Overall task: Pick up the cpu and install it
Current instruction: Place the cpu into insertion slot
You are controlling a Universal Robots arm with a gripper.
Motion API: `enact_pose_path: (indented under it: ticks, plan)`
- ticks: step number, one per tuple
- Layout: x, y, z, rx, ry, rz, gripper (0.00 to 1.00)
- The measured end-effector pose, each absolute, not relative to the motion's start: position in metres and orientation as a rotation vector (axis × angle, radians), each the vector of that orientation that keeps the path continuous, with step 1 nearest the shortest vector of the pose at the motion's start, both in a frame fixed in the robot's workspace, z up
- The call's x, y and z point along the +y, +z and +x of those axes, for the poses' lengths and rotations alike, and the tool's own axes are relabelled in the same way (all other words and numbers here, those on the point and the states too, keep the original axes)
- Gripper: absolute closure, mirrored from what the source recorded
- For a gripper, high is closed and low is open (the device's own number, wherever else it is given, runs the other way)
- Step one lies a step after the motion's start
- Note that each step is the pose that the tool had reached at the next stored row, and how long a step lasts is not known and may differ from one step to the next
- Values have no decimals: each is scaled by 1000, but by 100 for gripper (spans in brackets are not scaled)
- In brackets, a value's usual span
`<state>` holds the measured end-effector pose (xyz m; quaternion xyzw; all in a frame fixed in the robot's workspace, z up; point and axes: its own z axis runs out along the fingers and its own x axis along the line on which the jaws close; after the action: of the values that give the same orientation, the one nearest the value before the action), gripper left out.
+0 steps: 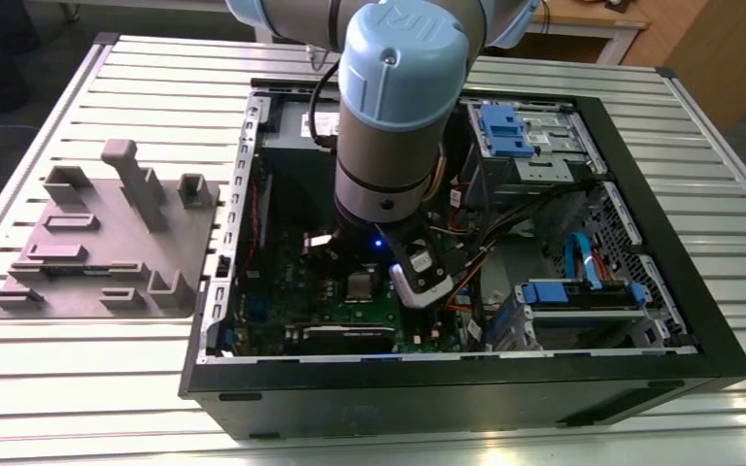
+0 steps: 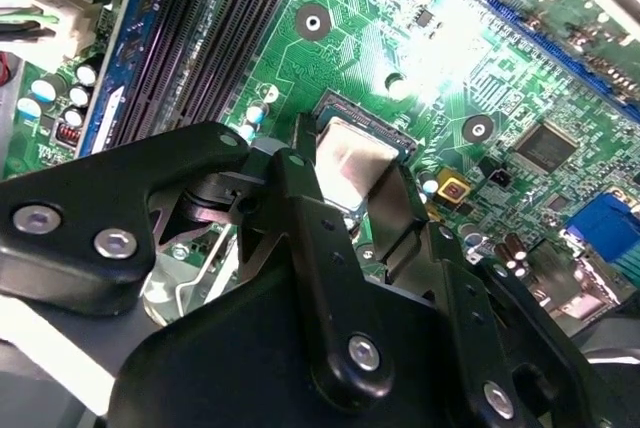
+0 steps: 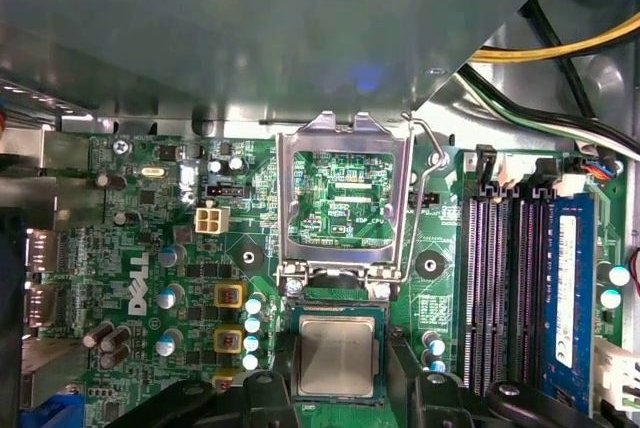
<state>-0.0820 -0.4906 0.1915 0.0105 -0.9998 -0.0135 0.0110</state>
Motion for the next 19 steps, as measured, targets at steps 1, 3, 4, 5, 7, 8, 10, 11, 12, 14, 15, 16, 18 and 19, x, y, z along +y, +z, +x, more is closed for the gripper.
enact_pose_path:
  ticks: [1, 3, 4, 5, 7, 8, 10, 11, 12, 14, 15, 16, 18, 19]
  plan:
    - [-491, 191, -82, -3119, -42, 33, 54]
    - [-491, 191, -82, -3119, -43, 32, 54]
    - [-492, 191, -82, -3119, -43, 33, 59]
    - [-493, 191, -82, -3119, -43, 33, 59]
    - [-494, 191, -82, -3119, -42, 30, 59]
    - [-494, 191, -82, -3119, -42, 24, 59]
    - [-494, 191, -82, -3120, -43, -10, 59]
    - [-494, 191, -82, -3120, -43, -30, 59]
    - [-494, 191, -82, -3120, -43, -46, 59]
    - [-494, 191, -82, -3120, -43, -52, 59]
    - [-494, 191, -82, -3120, -43, -52, 59]
    - [-494, 191, -82, -3120, -43, -52, 59]
    - [-494, 191, -82, -3120, -43, -52, 59]
    - [-494, 191, -82, -3120, -44, -52, 59]
